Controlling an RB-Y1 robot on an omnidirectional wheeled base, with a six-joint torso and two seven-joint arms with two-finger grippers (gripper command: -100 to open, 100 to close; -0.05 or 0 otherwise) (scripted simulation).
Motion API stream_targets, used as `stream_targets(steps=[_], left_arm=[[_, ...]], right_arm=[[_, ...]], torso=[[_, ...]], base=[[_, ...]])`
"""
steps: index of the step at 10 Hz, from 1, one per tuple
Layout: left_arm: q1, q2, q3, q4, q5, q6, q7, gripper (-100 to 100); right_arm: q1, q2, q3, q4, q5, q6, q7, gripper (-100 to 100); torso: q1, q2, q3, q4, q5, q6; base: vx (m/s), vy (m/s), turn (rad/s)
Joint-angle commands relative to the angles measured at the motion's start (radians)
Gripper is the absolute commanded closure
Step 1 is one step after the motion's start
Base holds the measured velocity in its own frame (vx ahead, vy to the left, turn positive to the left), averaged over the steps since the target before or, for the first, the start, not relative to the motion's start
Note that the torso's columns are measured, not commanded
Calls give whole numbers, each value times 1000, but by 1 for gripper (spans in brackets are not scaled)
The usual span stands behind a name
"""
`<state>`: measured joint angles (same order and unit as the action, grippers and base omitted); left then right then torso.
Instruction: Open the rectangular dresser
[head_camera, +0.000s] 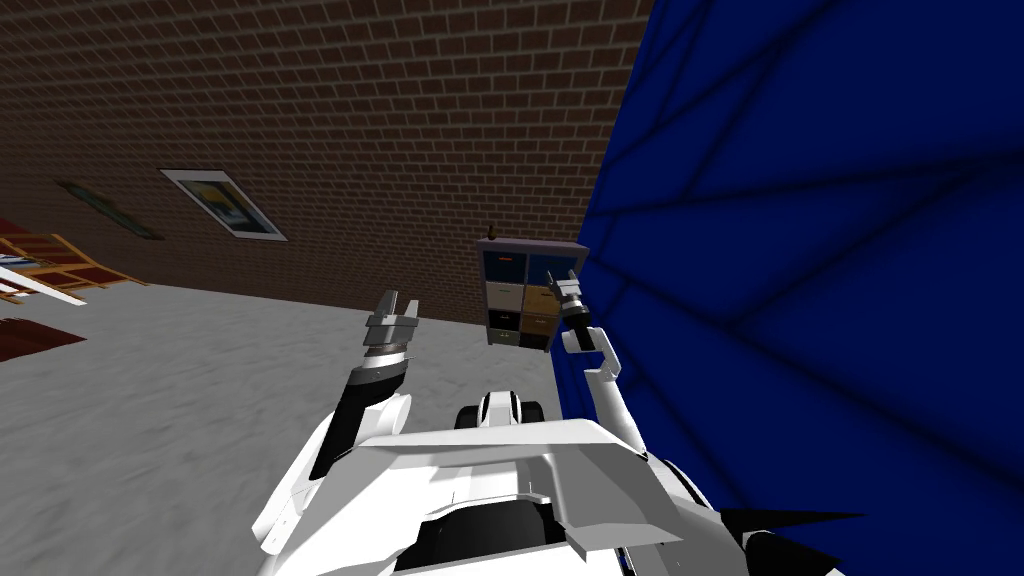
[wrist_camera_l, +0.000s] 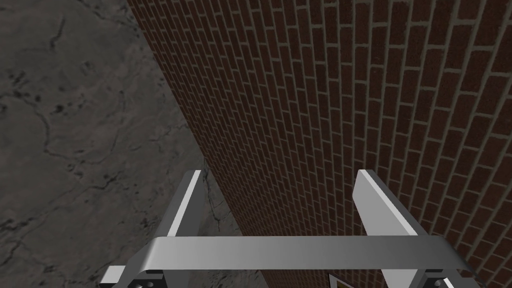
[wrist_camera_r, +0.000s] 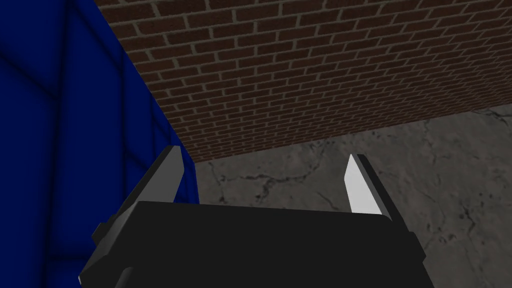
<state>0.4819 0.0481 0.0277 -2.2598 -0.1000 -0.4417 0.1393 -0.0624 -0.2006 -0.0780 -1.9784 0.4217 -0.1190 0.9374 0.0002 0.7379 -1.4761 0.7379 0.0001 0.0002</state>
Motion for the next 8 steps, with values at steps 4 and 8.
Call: stream_targets(steps=[4, 8], left_arm=[[0, 0, 0, 0, 0, 0, 0, 0], [0, 0, 0, 0, 0, 0, 0, 0]], right_arm=[[-85, 0, 1, 57, 74, 47, 146, -100], [-122, 1, 2, 85, 108, 70, 236, -100]], torso=[[-1, 1, 1, 0, 0, 0], [0, 0, 0, 0, 0, 0]], base=[[21, 12, 21], [26, 18, 20]])
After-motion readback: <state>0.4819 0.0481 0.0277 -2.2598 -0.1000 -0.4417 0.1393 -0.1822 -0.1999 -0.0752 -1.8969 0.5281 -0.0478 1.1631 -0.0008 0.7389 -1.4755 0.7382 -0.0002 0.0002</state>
